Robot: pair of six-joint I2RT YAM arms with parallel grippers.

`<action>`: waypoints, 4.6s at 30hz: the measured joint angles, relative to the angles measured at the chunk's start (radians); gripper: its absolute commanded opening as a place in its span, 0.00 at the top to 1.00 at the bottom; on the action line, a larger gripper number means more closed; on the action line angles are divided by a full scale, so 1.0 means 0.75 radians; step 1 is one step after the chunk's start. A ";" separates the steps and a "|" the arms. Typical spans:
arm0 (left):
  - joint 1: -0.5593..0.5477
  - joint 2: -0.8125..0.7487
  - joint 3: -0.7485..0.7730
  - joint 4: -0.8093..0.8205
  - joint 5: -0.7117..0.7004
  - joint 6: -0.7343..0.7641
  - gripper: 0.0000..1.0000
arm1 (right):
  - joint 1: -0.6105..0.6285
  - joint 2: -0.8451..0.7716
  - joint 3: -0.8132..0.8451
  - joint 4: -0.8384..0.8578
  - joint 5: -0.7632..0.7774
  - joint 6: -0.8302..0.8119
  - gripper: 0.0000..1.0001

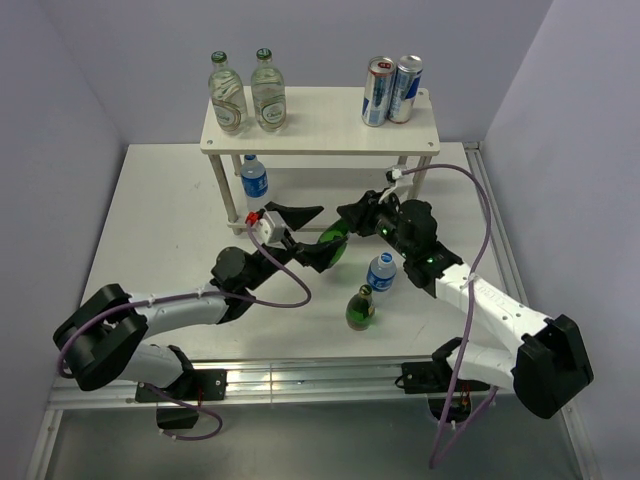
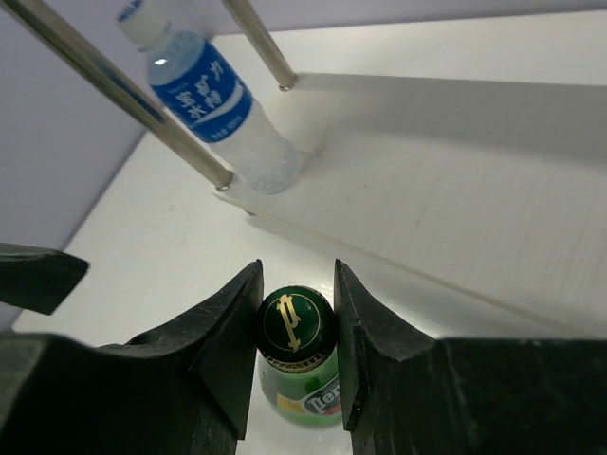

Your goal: Place and organize the beverage onto the shelf

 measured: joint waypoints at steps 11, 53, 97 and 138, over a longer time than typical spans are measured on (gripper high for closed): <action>0.000 -0.016 -0.062 0.008 -0.051 0.047 0.01 | 0.000 0.078 0.176 -0.099 0.207 -0.150 1.00; -0.003 -0.378 -0.391 -0.124 -0.256 0.045 0.03 | 0.004 0.538 0.297 0.487 1.056 -0.622 0.00; -0.046 0.079 0.063 -0.762 0.430 0.076 0.01 | 0.745 -0.549 0.045 -0.995 1.533 0.312 0.00; -0.279 0.250 0.214 -0.718 0.333 0.105 0.06 | 0.747 -0.696 -0.118 -1.030 1.637 0.311 0.00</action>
